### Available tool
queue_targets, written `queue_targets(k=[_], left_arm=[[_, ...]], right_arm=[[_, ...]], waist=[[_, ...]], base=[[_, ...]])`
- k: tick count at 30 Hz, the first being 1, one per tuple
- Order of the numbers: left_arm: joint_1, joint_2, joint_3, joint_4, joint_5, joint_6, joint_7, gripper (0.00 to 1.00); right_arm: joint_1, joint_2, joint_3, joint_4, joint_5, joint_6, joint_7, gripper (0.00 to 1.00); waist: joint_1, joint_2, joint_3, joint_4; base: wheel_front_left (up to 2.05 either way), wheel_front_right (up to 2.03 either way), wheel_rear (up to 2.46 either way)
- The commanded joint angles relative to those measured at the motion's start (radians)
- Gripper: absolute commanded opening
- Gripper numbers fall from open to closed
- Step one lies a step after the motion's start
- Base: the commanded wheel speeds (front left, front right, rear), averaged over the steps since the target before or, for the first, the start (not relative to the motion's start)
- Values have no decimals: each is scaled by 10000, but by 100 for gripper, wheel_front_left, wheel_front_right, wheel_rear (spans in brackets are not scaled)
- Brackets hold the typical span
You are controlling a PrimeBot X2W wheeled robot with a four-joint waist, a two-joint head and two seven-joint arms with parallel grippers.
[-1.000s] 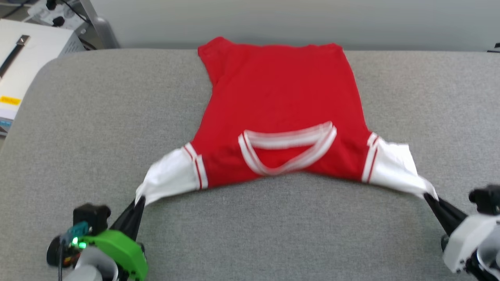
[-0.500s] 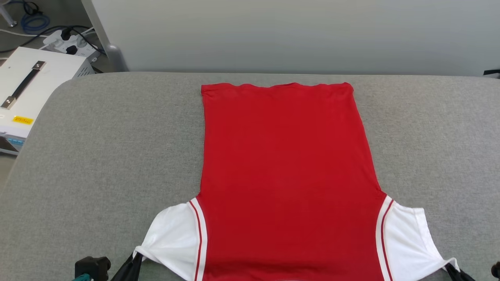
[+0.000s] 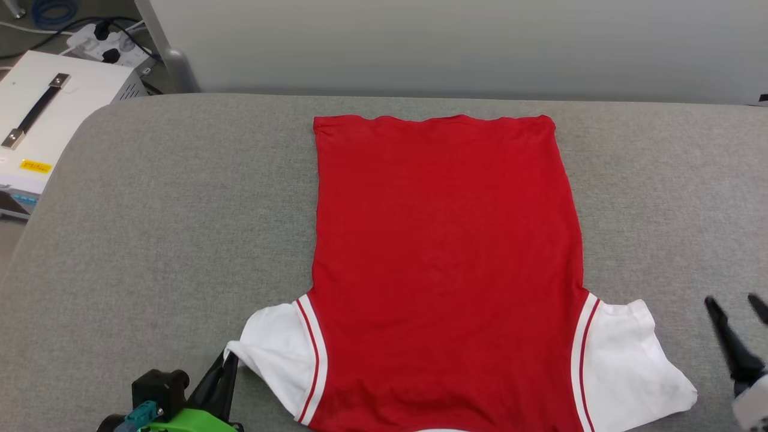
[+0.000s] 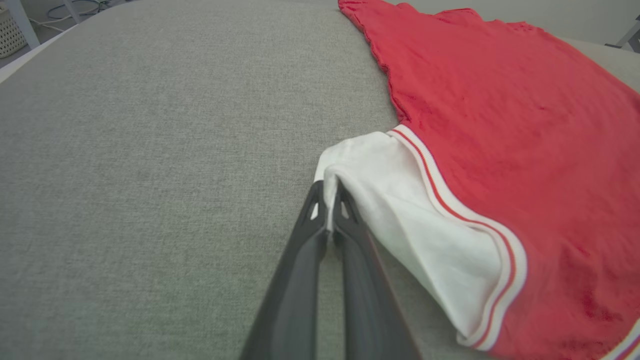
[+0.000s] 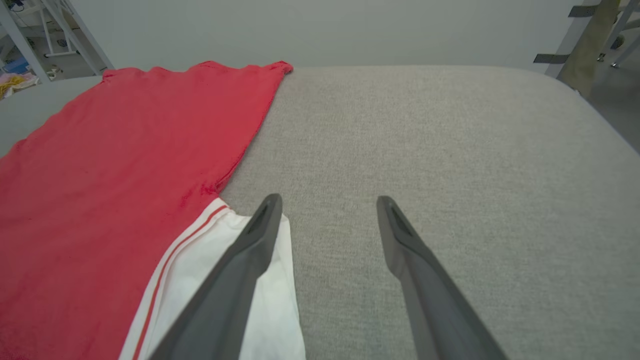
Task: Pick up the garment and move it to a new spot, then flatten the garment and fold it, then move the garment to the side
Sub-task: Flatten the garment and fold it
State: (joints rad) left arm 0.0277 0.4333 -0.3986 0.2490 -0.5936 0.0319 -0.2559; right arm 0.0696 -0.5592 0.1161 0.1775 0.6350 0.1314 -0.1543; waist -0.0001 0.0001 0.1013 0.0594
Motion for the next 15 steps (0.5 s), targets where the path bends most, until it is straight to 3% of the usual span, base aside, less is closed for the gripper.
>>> queue_targets(k=[1, 8, 15], left_arm=[[-226, -103, 94, -178, 150, 25, -59, 0], [-693, -526, 303, -1170, 947, 102, -59, 0], [-1302, -1119, 365, -1991, 1631, 14, -59, 0]], right_arm=[[-448, -127, -299, -419, -175, -7, 163, 100], [-3028, -676, -1216, -2273, -617, -7, 2323, 100], [-6319, -1673, -290, -2161, 151, -7, 6488, 100]], waist=[[1, -1, 193, 125], [1, -1, 1292, 756], [1, -1, 2723, 1603]], base=[[0, 0, 0], [0, 0, 0], [0, 0, 0]])
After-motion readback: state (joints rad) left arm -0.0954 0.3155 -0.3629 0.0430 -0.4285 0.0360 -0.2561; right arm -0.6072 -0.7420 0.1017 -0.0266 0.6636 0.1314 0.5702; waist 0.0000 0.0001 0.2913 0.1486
